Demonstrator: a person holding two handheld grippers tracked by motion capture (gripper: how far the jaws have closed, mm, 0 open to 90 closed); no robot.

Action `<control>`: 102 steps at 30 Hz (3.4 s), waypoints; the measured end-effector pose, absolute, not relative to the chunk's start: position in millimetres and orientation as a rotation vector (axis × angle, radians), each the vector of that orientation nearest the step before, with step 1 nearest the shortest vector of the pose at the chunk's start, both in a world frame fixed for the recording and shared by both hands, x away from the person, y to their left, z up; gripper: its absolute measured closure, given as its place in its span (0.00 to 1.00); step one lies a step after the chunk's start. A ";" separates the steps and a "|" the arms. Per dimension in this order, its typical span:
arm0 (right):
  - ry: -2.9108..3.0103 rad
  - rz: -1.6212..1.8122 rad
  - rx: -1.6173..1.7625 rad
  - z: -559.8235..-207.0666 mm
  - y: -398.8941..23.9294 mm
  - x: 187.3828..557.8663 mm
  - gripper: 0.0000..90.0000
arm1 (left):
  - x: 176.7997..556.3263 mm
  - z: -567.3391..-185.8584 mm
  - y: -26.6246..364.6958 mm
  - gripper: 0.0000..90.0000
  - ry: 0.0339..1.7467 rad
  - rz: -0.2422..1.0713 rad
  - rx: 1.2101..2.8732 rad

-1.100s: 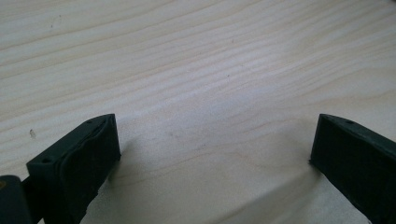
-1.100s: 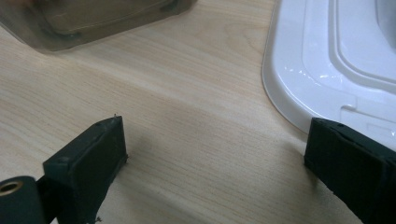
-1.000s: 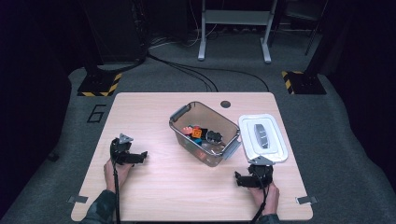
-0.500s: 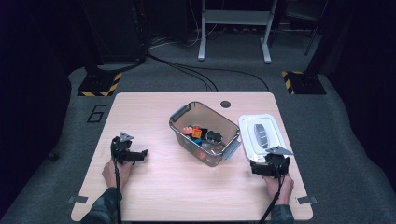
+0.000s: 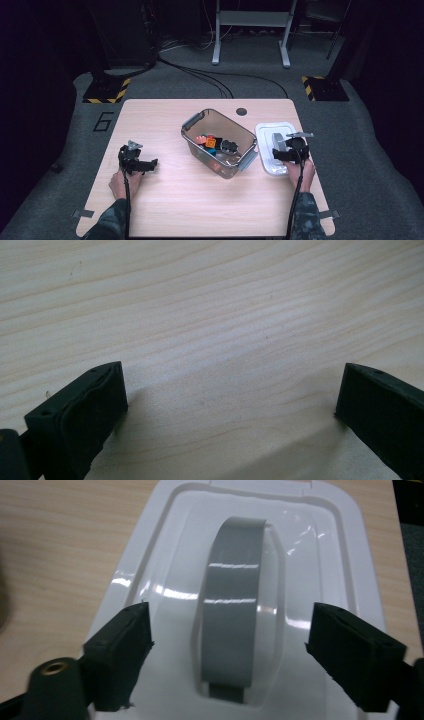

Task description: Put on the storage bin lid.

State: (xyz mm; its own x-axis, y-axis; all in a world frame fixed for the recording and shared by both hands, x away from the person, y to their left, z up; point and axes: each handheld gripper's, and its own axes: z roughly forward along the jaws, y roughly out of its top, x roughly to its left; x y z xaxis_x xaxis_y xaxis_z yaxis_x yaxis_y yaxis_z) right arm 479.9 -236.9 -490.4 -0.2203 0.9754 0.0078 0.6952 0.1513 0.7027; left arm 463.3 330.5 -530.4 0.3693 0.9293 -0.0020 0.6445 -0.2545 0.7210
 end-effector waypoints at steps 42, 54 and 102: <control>2.039 0.685 1.568 -472.7 -228.8 505.0 0.74 | 463.4 -530.4 330.3 0.00 1.358 0.578 1.996; 2.021 0.701 1.539 -447.9 -236.2 503.3 0.74 | 463.4 -530.4 330.2 0.00 1.358 0.578 1.994; 2.181 0.854 1.194 -306.8 -151.3 504.5 0.74 | 463.3 -530.4 330.3 0.00 1.358 0.576 1.995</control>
